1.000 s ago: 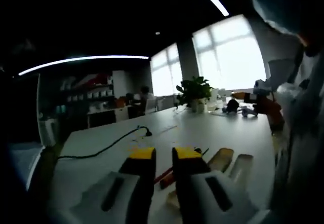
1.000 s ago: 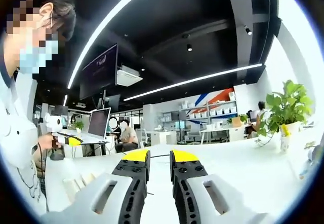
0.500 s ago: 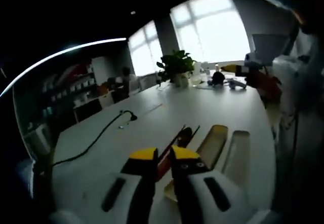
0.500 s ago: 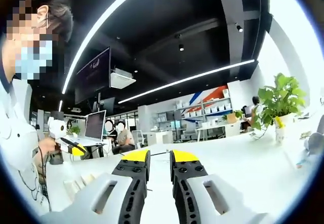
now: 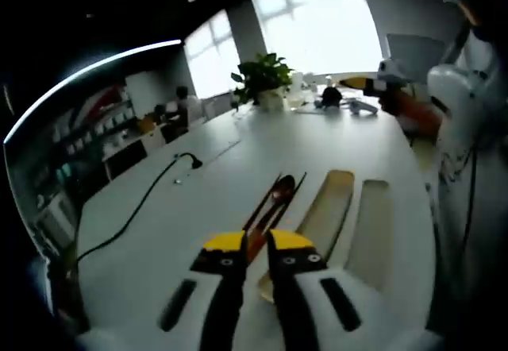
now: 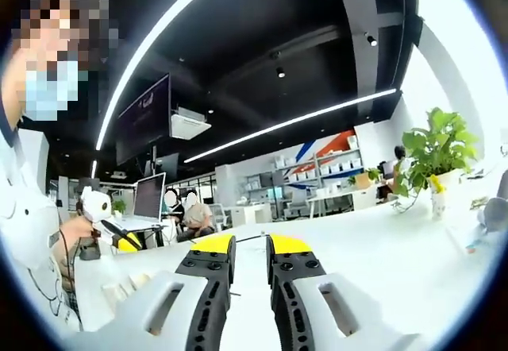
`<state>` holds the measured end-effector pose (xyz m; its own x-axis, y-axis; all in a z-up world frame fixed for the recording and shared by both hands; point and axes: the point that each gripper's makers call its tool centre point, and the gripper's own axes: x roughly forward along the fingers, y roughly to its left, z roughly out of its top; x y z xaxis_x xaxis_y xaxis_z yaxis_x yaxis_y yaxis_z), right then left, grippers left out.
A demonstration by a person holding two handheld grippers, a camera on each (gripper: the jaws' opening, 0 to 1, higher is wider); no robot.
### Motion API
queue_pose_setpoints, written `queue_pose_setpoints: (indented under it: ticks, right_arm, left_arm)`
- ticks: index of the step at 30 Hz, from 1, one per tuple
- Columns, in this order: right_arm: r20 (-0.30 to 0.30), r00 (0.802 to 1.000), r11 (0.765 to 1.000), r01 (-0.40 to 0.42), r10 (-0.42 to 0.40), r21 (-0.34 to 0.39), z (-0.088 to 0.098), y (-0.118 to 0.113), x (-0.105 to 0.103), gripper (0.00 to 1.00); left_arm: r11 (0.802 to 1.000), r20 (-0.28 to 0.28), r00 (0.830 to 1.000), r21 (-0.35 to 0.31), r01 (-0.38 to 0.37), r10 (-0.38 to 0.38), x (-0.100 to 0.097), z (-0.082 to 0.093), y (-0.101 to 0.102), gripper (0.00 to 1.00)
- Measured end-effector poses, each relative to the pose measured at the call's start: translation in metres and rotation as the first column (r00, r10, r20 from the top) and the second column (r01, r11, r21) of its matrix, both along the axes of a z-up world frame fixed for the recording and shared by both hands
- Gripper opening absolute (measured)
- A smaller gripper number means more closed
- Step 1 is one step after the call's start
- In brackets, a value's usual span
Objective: Arrange the utensils inside the cutlery case until each visible utensil rests in its matching compartment.
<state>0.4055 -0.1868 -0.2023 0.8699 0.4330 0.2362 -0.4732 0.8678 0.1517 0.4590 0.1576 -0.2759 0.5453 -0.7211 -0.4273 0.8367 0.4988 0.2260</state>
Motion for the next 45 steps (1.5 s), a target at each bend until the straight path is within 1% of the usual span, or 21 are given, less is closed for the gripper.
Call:
queue_pose_setpoints:
  ticks: [3,5,9,12,16,19,25,28,31,32,38,42,45]
  right_arm:
    - [0.001,1.0,1.0,0.001,-0.001,0.031,0.002,-0.004,-0.001,0.15]
    - [0.001,1.0,0.999,0.01,-0.01,0.041,0.003,-0.004,-0.002,0.15]
    - [0.002,1.0,0.998,0.007,-0.008,0.061,0.004,-0.002,-0.003,0.15]
    - [-0.007,1.0,0.998,0.007,-0.006,0.064,0.001,-0.001,-0.002,0.15]
    - [-0.01,1.0,0.998,0.006,-0.005,0.065,0.0,-0.001,-0.004,0.15]
    - [-0.01,1.0,0.998,0.009,-0.008,0.064,0.0,-0.002,-0.004,0.15]
    - [-0.018,1.0,0.997,0.015,-0.013,0.075,-0.002,-0.005,-0.004,0.15]
    - [-0.019,1.0,0.997,0.012,-0.011,0.073,-0.003,-0.003,-0.004,0.15]
    - [-0.02,1.0,0.997,0.011,-0.01,0.072,-0.003,-0.003,-0.004,0.15]
    - [-0.021,1.0,0.997,0.012,-0.01,0.072,-0.004,-0.003,-0.005,0.15]
    - [-0.027,1.0,0.997,0.016,-0.014,0.076,-0.005,-0.004,-0.005,0.15]
    - [-0.028,1.0,0.997,0.016,-0.014,0.076,-0.005,-0.003,-0.006,0.15]
    - [-0.03,0.999,0.997,0.016,-0.014,0.079,-0.005,-0.003,-0.006,0.15]
  left_arm:
    - [1.0,-0.01,1.0,0.01,0.013,-0.013,0.001,-0.002,-0.002,0.11]
    - [0.999,-0.047,0.999,0.037,0.027,-0.025,0.0,-0.009,-0.003,0.09]
    - [0.994,-0.055,0.997,0.094,0.056,-0.051,0.001,-0.015,-0.004,0.11]
    - [0.986,-0.065,0.995,0.139,0.089,-0.081,0.002,-0.019,-0.006,0.11]
    - [0.975,-0.077,0.992,0.189,0.114,-0.1,0.005,-0.025,-0.008,0.11]
    - [0.97,-0.079,0.991,0.209,0.123,-0.108,0.007,-0.028,-0.008,0.11]
    - [0.965,-0.083,0.989,0.224,0.137,-0.121,0.012,-0.03,-0.009,0.1]
    - [0.956,-0.102,0.985,0.247,0.161,-0.139,0.013,-0.036,-0.011,0.1]
    - [0.933,-0.116,0.98,0.305,0.193,-0.165,0.013,-0.045,-0.01,0.1]
    - [0.928,-0.12,0.978,0.314,0.201,-0.171,0.013,-0.047,-0.01,0.09]
    - [0.925,-0.133,0.979,0.327,0.191,-0.155,0.023,-0.055,-0.008,0.09]
    - [0.931,-0.146,0.977,0.308,0.196,-0.158,0.026,-0.056,-0.009,0.09]
    - [0.927,-0.152,0.976,0.319,0.197,-0.155,0.027,-0.06,-0.008,0.09]
